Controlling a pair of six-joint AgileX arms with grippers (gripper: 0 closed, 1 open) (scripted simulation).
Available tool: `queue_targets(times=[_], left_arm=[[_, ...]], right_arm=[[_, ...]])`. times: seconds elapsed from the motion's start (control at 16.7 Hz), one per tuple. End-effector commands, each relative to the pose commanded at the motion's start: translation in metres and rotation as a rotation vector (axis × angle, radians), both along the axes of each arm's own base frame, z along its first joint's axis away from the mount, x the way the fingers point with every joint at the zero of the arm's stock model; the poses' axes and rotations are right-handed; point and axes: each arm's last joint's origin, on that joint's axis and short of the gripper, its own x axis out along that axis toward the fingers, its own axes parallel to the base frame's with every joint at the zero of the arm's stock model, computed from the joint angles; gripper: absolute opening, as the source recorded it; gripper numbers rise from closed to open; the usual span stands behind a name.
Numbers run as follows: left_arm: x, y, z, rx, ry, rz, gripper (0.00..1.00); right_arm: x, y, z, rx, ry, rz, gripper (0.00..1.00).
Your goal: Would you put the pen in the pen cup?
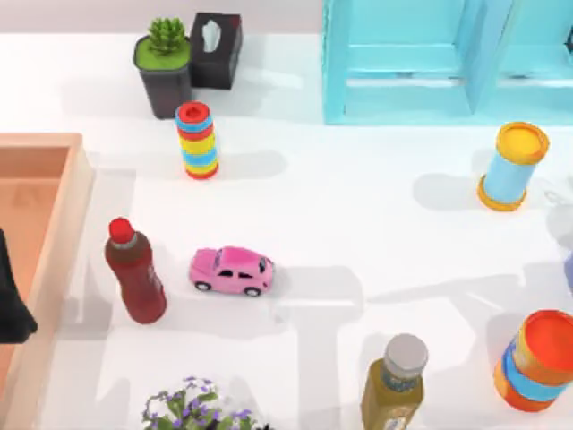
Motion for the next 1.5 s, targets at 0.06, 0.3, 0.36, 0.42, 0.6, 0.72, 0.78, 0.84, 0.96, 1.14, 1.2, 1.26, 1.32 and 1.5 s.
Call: queue_targets(times=[0.06,0.3,0.36,0.42,0.6,0.72,0.78,0.84,0.96,1.14,1.2,1.26,1.32,1.5], left_arm=[[0.0000,0.0000,0.0000,0.000,0.000,0.000,1.00],[0.0000,0.0000,0.0000,0.000,0.000,0.000,1.00],[0.0000,0.0000,0.0000,0.000,0.000,0.000,1.00],[0.0000,0.0000,0.0000,0.000,0.000,0.000,1.00],[0.0000,0.0000,0.0000,0.000,0.000,0.000,1.00],[0.0000,0.0000,0.0000,0.000,0.000,0.000,1.00],[0.0000,0.0000,0.0000,0.000,0.000,0.000,1.00],[0.0000,0.0000,0.0000,0.000,0.000,0.000,1.00],[0.0000,0.0000,0.0000,0.000,0.000,0.000,1.00],[0.0000,0.0000,0.0000,0.000,0.000,0.000,1.00],[0.0000,0.0000,0.0000,0.000,0.000,0.000,1.00],[0.0000,0.0000,0.0000,0.000,0.000,0.000,1.00],[0.0000,0.0000,0.0000,0.000,0.000,0.000,1.00],[0.0000,0.0000,0.0000,0.000,0.000,0.000,1.00]], right_arm=[[-0.0016,0.0011,0.0009,0.020,0.023,0.003,0.00],[-0.0074,0.0055,0.0023,0.086,0.095,0.015,0.00],[-0.0081,0.0059,0.0024,0.093,0.102,0.017,0.00],[-0.0082,0.0060,0.0025,0.094,0.103,0.017,0.00],[-0.0082,0.0060,0.0025,0.094,0.103,0.017,0.00],[-0.0082,0.0060,0.0025,0.094,0.103,0.017,0.15],[-0.0082,0.0060,0.0025,0.094,0.103,0.017,0.23],[-0.0082,0.0060,0.0025,0.094,0.103,0.017,0.30],[-0.0082,0.0060,0.0025,0.094,0.103,0.017,0.45],[-0.0082,0.0060,0.0025,0.094,0.103,0.017,0.68],[-0.0082,0.0060,0.0025,0.094,0.103,0.017,0.75],[-0.0082,0.0060,0.0025,0.094,0.103,0.017,0.83],[-0.0082,0.0060,0.0025,0.094,0.103,0.017,0.90],[-0.0082,0.0060,0.0025,0.094,0.103,0.017,1.00]])
